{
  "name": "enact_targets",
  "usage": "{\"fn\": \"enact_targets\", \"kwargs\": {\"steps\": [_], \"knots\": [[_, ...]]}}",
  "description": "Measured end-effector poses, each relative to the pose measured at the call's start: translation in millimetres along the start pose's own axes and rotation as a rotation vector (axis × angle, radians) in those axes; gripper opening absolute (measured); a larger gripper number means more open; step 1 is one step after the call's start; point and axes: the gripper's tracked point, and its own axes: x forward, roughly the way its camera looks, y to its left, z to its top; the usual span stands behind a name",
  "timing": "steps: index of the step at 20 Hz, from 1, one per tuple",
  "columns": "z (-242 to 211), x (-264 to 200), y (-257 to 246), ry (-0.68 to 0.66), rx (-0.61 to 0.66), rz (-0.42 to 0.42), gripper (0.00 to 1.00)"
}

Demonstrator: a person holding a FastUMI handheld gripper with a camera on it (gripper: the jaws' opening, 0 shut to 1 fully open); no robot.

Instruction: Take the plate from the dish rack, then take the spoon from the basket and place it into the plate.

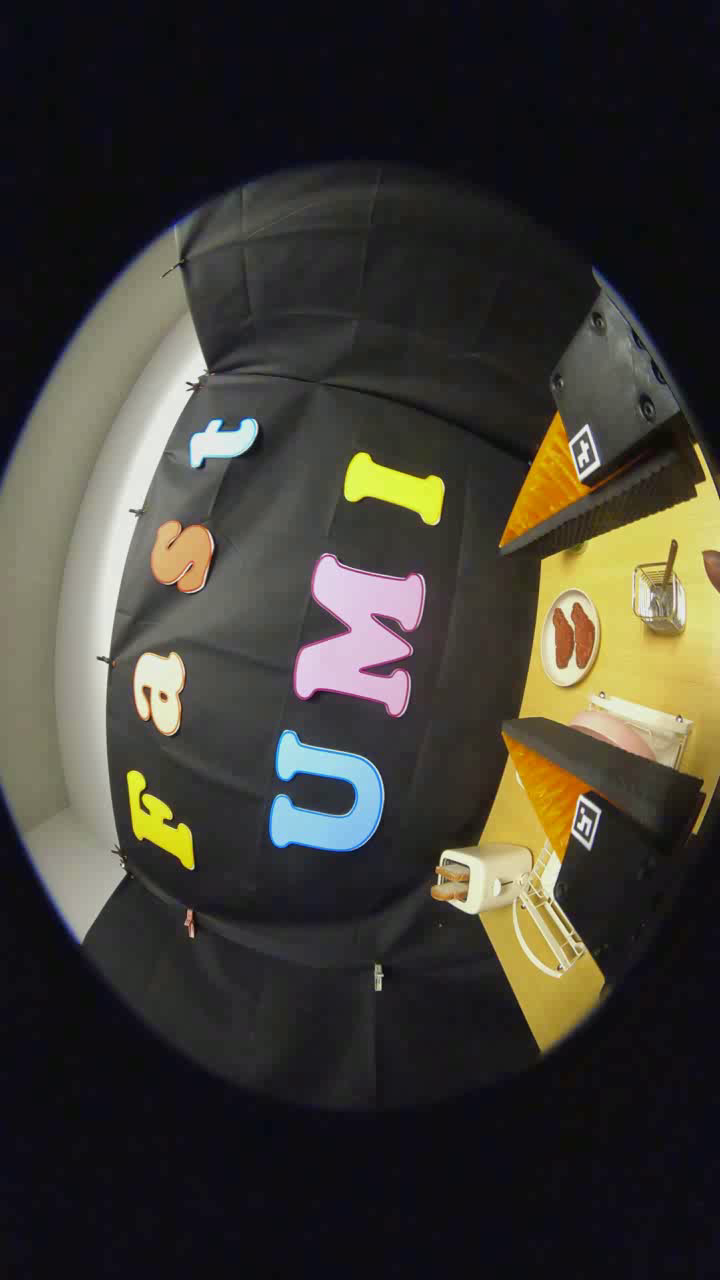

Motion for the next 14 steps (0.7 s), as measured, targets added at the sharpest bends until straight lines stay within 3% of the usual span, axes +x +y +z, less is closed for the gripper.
{"fn": "enact_targets", "kwargs": {"steps": [14], "knots": [[-5.8, 8.6, 16.4, 0.037, 0.025, 0.013, 0.97]]}}
